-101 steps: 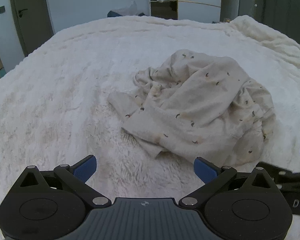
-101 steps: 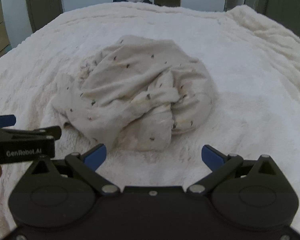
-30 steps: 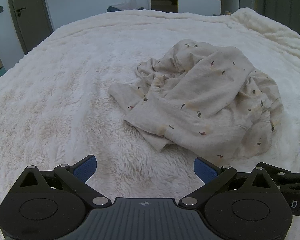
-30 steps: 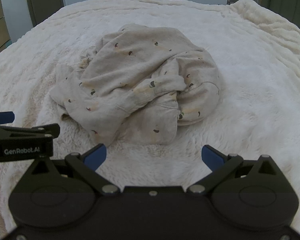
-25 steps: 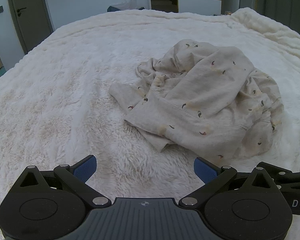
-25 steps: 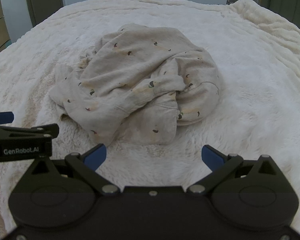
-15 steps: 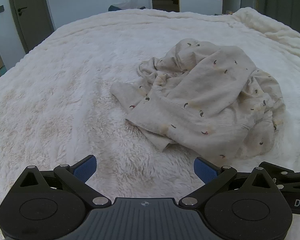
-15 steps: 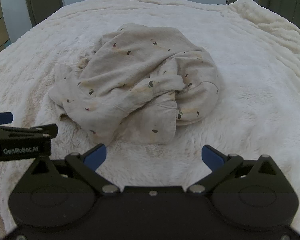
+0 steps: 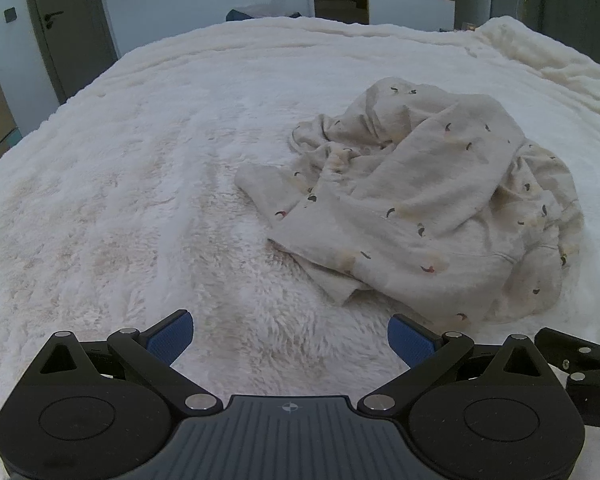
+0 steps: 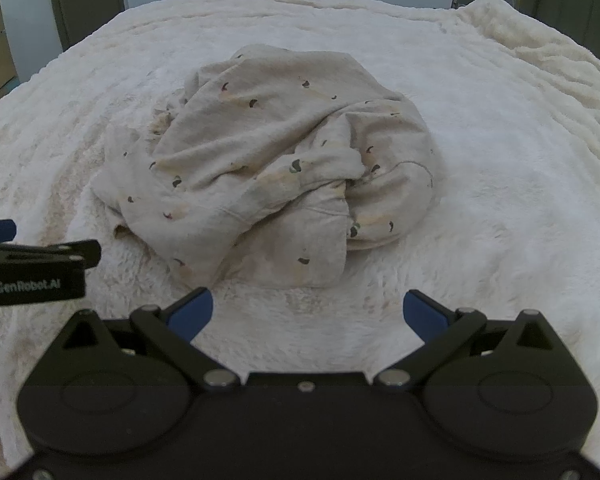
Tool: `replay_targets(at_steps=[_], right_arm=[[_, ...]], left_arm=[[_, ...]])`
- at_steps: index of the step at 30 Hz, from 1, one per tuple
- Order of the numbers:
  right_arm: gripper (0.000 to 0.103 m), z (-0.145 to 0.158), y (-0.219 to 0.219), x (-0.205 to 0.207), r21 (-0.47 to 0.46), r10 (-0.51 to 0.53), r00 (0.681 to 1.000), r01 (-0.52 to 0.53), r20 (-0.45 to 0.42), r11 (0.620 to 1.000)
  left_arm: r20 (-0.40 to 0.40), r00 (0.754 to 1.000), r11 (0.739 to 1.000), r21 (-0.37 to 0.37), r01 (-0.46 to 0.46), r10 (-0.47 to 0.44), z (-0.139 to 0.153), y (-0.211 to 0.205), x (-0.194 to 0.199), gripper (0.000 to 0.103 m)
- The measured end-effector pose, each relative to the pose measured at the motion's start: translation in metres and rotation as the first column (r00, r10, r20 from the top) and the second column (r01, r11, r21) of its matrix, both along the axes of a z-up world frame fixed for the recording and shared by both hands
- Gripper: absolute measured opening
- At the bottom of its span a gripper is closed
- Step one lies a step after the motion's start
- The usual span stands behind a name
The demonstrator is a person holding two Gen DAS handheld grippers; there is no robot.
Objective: Fold clothes
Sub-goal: 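Move both grippers toward the crumpled beige shirt on the bed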
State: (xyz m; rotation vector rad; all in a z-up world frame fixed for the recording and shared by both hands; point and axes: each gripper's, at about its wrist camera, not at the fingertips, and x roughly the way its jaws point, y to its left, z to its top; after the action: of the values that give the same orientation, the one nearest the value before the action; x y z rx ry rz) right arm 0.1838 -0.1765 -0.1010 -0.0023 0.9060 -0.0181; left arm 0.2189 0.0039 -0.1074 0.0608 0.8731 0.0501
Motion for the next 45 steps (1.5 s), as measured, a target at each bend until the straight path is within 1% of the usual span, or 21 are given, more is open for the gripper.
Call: replay_targets(at_steps=[3, 7, 10, 11, 13, 17, 19, 21, 23, 25, 26, 27, 28, 30, 31, 33, 35, 37, 40, 42, 45], right_arm=[[0.103, -0.002, -0.003, -0.001, 0.004, 0.007, 1.0, -0.007, 0.017, 1.0], [0.103, -0.003, -0.005, -0.01, -0.026, 0.067, 0.989, -0.064, 0.13, 0.998], [0.103, -0.008, -0.003, -0.01, -0.064, 0.094, 0.989, -0.087, 0.118, 0.994], [0.103, -0.008, -0.003, -0.01, -0.048, 0.094, 0.988, -0.089, 0.12, 0.995], [0.103, -0.005, -0.003, -0.009, -0.019, 0.087, 0.99, -0.085, 0.111, 0.996], [0.103, -0.005, -0.002, -0.005, -0.027, 0.079, 0.995, -0.077, 0.054, 0.997], [0.103, -0.007, -0.005, -0.002, -0.007, 0.072, 0.997, -0.072, 0.03, 0.997], [0.099, -0.007, -0.006, -0.002, 0.004, 0.074, 0.997, -0.074, 0.021, 0.997], [0.099, -0.008, -0.007, -0.003, 0.019, 0.075, 0.997, -0.075, 0.019, 0.997], [0.09, -0.009, -0.008, -0.004, 0.041, 0.087, 0.996, -0.088, 0.018, 0.995], [0.087, -0.009, -0.008, -0.005, 0.05, 0.094, 0.995, -0.095, 0.018, 0.994], [0.087, -0.009, -0.009, -0.005, 0.056, 0.095, 0.995, -0.096, 0.019, 0.994], [0.087, -0.009, -0.01, -0.005, 0.063, 0.096, 0.995, -0.097, 0.024, 0.993], [0.087, -0.008, -0.012, -0.006, 0.066, 0.087, 0.996, -0.089, 0.035, 0.994], [0.087, -0.008, -0.013, -0.007, 0.067, 0.082, 0.996, -0.085, 0.04, 0.994], [0.087, -0.007, -0.017, -0.008, 0.079, 0.07, 0.996, -0.073, 0.046, 0.994], [0.087, -0.008, -0.024, -0.009, 0.109, 0.042, 0.998, -0.047, 0.049, 0.993], [0.087, -0.008, -0.035, -0.01, 0.156, 0.014, 0.999, -0.02, 0.038, 0.988], [0.087, -0.004, -0.048, -0.014, 0.206, 0.017, 0.999, -0.023, 0.031, 0.978], [0.087, -0.003, -0.054, -0.015, 0.209, 0.021, 1.0, -0.026, 0.023, 0.977], [0.087, -0.001, -0.059, -0.018, 0.199, 0.038, 0.999, -0.04, 0.017, 0.979]], left_arm=[[-0.013, 1.0, 0.999, -0.034, 0.006, -0.006, -0.003, 0.006, 0.002, 0.103], [-0.022, 0.999, 0.997, -0.063, 0.042, -0.044, -0.009, 0.007, 0.004, 0.103], [-0.018, 0.997, 0.995, -0.074, 0.069, -0.07, -0.011, 0.006, 0.004, 0.103], [-0.003, 0.997, 0.995, -0.061, 0.073, -0.073, -0.009, 0.004, 0.003, 0.103], [0.047, 0.996, 0.997, 0.002, 0.077, -0.077, -0.003, -0.003, -0.001, 0.103], [0.078, 0.994, 0.996, 0.041, 0.075, -0.078, 0.001, -0.005, -0.004, 0.103], [0.089, 0.994, 0.998, -0.001, 0.064, -0.064, 0.002, 0.002, -0.003, 0.103], [0.075, 0.996, 0.998, -0.039, 0.056, -0.053, 0.001, 0.007, 0.0, 0.103], [0.063, 0.997, 0.997, -0.061, 0.046, -0.042, -0.001, 0.011, 0.003, 0.103], [0.059, 0.998, 0.996, -0.077, 0.042, -0.037, -0.003, 0.013, 0.004, 0.102], [0.063, 0.997, 0.994, -0.09, 0.054, -0.049, -0.004, 0.014, 0.003, 0.099], [0.071, 0.996, 0.994, -0.093, 0.059, -0.052, -0.005, 0.014, 0.002, 0.099], [0.083, 0.995, 0.994, -0.089, 0.058, -0.051, -0.006, 0.013, 0.002, 0.099], [0.159, 0.987, 0.998, -0.046, 0.047, -0.039, -0.009, 0.01, -0.005, 0.1], [0.164, 0.985, 0.998, -0.036, 0.054, -0.048, -0.011, 0.008, -0.005, 0.101], [0.161, 0.983, 0.996, 0.015, 0.083, -0.084, -0.017, 0.001, -0.004, 0.101], [0.158, 0.983, 0.995, 0.028, 0.091, -0.094, -0.021, -0.001, -0.004, 0.101], [0.146, 0.984, 0.994, 0.006, 0.105, -0.105, -0.022, -0.004, -0.004, 0.101], [0.149, 0.981, 0.992, -0.014, 0.126, -0.123, -0.019, -0.008, -0.01, 0.101], [0.181, 0.971, 0.987, 0.001, 0.16, -0.158, -0.019, -0.017, -0.015, 0.101], [0.175, 0.968, 0.983, -0.009, 0.182, -0.177, -0.024, -0.028, -0.016, 0.101]])
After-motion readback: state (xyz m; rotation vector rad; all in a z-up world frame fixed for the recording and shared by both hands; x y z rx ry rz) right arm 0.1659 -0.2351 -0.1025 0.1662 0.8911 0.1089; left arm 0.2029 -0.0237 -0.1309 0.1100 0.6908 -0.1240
